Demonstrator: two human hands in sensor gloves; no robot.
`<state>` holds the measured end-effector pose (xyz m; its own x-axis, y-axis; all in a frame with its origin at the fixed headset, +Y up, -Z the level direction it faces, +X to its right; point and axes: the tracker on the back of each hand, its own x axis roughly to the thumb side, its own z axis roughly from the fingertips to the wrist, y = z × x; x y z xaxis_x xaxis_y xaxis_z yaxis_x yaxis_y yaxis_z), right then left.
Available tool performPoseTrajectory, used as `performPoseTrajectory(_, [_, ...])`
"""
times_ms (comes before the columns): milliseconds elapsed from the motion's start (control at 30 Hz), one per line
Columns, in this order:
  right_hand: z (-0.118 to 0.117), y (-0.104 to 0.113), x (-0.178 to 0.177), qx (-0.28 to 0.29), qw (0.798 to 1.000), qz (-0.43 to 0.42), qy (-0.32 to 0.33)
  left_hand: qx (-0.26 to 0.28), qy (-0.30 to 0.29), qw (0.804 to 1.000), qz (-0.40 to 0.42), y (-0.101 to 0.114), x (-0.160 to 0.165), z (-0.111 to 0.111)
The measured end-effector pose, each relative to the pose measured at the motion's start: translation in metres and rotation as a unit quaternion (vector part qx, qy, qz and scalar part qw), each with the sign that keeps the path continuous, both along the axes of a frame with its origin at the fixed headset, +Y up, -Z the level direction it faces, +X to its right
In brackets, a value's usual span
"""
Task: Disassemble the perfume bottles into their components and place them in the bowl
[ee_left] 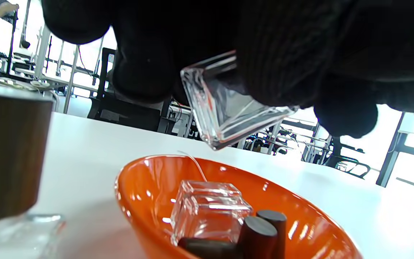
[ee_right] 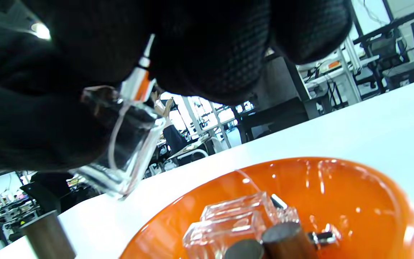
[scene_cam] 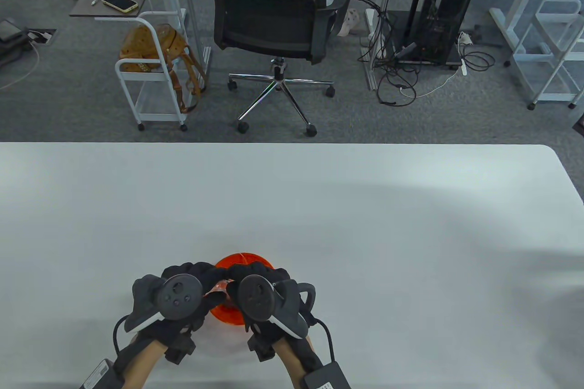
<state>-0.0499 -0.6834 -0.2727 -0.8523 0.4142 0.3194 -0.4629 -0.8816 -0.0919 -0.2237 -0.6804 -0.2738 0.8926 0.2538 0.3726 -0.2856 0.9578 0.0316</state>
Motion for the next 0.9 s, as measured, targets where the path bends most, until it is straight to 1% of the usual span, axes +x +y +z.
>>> performPoseTrajectory(33, [0.0003, 0.0000, -0.0002, 0.002, 1.000, 0.000, -0.001, -0.001, -0.001, 1.000, 0.002, 0.0001, -0.0003, -0.0001])
performPoseTrajectory(100, [0.0001, 0.0006, 0.0004, 0.029, 0.999, 0.007, -0.012, -0.006, -0.004, 1.000, 0.008, 0.0002, -0.0019, -0.0011])
performPoseTrajectory(133, [-0.0007, 0.0009, 0.0006, 0.033, 0.999, 0.004, -0.015, -0.011, -0.006, 1.000, 0.006, -0.0002, -0.0016, -0.0012])
performPoseTrajectory(200, [-0.0017, 0.0002, 0.0013, 0.026, 1.000, 0.004, -0.009, -0.006, -0.008, 1.000, 0.005, -0.0002, -0.0001, -0.0011])
performPoseTrajectory(300, [-0.0029, -0.0028, 0.0016, -0.003, 1.000, -0.008, 0.007, 0.001, -0.004, 1.000, -0.005, -0.0007, 0.0014, -0.0027])
performPoseTrajectory(433, [-0.0030, -0.0025, 0.0030, 0.023, 1.000, 0.003, -0.007, -0.008, -0.005, 1.000, -0.007, -0.0022, -0.0011, -0.0021])
performPoseTrajectory(500, [-0.0020, -0.0010, 0.0034, 0.028, 1.000, 0.002, -0.009, -0.009, -0.010, 1.000, -0.005, -0.0016, -0.0002, -0.0006])
performPoseTrajectory(633, [-0.0012, -0.0010, 0.0024, 0.016, 1.000, 0.000, 0.006, 0.007, -0.005, 1.000, -0.011, 0.0006, 0.0011, -0.0013])
performPoseTrajectory(767, [-0.0016, -0.0019, 0.0021, 0.036, 0.999, 0.006, -0.006, -0.006, -0.007, 1.000, -0.003, -0.0017, -0.0014, -0.0030])
performPoseTrajectory(900, [-0.0015, -0.0029, 0.0025, 0.018, 1.000, 0.000, 0.004, -0.001, -0.007, 1.000, -0.006, -0.0011, -0.0002, -0.0017])
